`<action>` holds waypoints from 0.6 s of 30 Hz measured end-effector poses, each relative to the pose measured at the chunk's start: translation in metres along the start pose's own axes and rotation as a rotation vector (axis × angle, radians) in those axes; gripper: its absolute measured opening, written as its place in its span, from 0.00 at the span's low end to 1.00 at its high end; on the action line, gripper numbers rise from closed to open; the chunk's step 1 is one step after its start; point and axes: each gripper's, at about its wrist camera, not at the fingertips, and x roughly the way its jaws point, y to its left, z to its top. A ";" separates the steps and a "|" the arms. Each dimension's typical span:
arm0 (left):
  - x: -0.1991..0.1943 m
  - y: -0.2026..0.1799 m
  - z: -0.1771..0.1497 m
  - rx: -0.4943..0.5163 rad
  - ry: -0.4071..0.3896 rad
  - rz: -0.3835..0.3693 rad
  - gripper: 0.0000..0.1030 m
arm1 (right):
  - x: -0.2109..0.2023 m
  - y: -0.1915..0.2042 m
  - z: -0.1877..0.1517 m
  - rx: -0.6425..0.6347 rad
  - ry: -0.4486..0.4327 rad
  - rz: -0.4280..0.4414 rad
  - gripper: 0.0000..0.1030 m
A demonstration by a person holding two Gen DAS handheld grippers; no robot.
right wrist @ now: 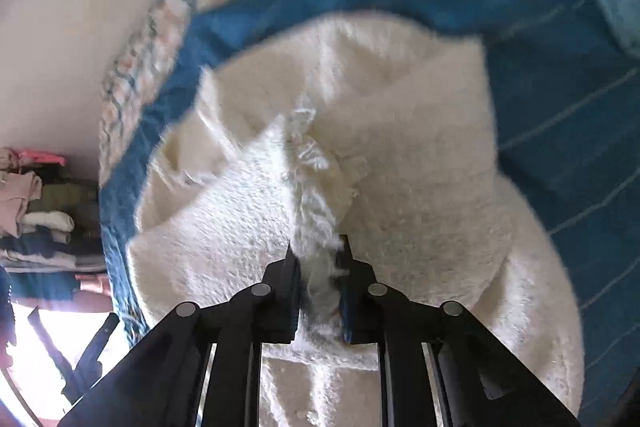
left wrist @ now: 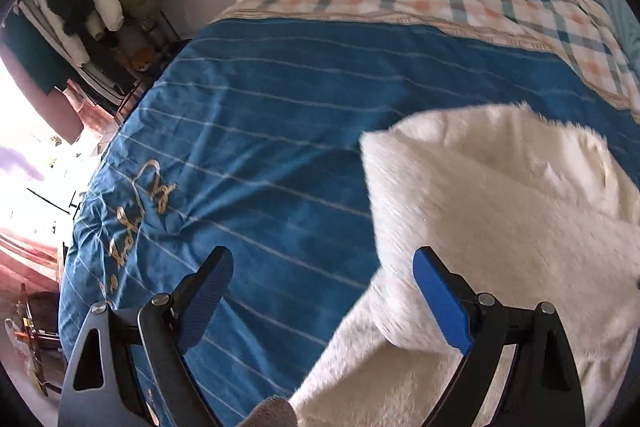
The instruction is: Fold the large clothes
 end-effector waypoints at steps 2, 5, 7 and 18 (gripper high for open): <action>0.001 -0.002 0.007 -0.013 -0.001 -0.014 0.89 | -0.022 0.000 0.000 0.003 -0.069 -0.027 0.15; 0.008 -0.013 0.018 -0.010 -0.005 -0.028 0.89 | -0.031 -0.011 0.009 0.032 -0.085 -0.065 0.15; 0.019 -0.022 0.026 0.015 -0.003 -0.026 0.89 | -0.025 -0.023 0.014 0.061 -0.057 -0.098 0.15; 0.099 -0.067 0.020 0.340 0.021 0.082 0.90 | 0.015 -0.045 0.029 0.102 0.112 -0.175 0.55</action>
